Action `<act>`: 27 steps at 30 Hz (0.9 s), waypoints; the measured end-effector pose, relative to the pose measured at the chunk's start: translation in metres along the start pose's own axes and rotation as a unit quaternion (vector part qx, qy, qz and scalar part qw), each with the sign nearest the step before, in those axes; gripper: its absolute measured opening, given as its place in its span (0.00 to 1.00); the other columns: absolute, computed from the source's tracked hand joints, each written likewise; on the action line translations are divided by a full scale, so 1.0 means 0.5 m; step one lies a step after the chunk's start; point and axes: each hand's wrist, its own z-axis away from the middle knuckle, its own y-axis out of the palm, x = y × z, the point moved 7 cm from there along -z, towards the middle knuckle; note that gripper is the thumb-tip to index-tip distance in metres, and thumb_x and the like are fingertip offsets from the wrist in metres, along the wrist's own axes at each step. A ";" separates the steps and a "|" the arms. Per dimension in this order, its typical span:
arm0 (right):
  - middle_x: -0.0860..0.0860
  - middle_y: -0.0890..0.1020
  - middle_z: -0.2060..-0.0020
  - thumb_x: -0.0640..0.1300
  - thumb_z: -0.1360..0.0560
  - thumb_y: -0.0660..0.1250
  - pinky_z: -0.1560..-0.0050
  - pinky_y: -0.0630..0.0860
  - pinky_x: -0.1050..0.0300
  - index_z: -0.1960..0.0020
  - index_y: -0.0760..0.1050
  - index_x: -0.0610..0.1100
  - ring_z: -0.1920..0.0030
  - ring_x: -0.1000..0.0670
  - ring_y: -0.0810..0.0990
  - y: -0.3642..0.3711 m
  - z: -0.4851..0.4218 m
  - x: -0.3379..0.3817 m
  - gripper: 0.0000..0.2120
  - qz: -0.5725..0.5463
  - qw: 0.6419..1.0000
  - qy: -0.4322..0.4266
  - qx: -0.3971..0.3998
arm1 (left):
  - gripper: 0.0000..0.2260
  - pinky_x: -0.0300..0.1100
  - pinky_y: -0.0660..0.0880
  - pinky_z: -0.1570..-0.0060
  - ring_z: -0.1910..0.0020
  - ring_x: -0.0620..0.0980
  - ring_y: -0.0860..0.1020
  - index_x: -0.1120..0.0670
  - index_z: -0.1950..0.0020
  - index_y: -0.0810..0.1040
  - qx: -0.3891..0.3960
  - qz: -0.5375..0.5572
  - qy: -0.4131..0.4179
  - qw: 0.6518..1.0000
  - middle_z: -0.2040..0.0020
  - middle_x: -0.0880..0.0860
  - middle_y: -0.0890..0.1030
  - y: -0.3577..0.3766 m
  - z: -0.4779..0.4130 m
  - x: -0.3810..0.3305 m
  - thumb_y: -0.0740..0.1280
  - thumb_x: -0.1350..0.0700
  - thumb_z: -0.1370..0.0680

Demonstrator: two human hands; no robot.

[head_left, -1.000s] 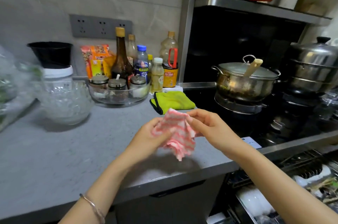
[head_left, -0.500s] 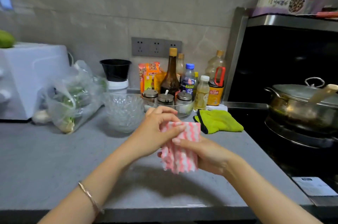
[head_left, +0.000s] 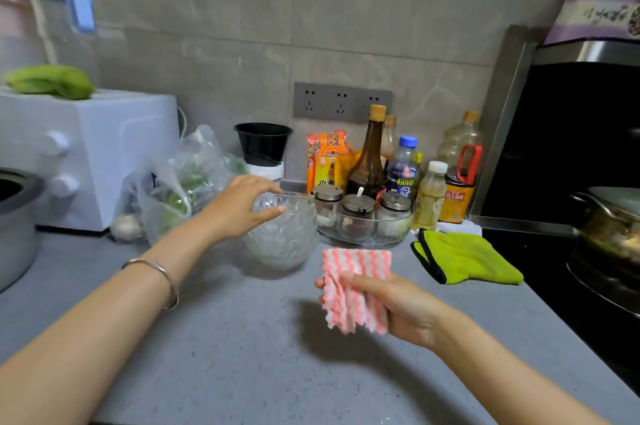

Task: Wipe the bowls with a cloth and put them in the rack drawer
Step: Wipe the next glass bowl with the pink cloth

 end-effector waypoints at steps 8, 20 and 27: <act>0.41 0.82 0.44 0.40 0.29 0.66 0.43 0.78 0.48 0.39 0.75 0.35 0.50 0.44 0.83 -0.009 0.004 -0.010 0.19 0.012 1.000 0.012 -0.015 | 0.04 0.39 0.68 0.47 0.49 0.44 0.76 0.49 0.51 0.79 0.038 0.083 0.003 0.996 0.50 0.46 0.80 0.008 -0.021 0.006 0.69 0.50 0.23; 0.40 0.82 0.43 0.38 0.28 0.65 0.46 0.79 0.48 0.40 0.75 0.33 0.49 0.43 0.83 -0.072 0.067 0.023 0.18 0.002 0.998 -0.017 -0.062 | 0.06 0.37 0.70 0.48 0.50 0.40 0.76 0.54 0.53 0.79 -0.057 0.148 0.062 0.985 0.52 0.47 0.81 -0.079 -0.029 -0.077 0.66 0.52 0.22; 0.41 0.83 0.46 0.51 0.28 0.63 0.46 0.80 0.52 0.39 0.76 0.37 0.50 0.44 0.83 -0.104 0.163 0.103 0.23 -0.032 0.986 -0.108 -0.122 | 0.06 0.30 0.69 0.55 0.60 0.39 0.74 0.51 0.57 0.75 -0.090 0.315 0.133 0.935 0.62 0.42 0.76 -0.063 0.031 -0.262 0.66 0.53 0.21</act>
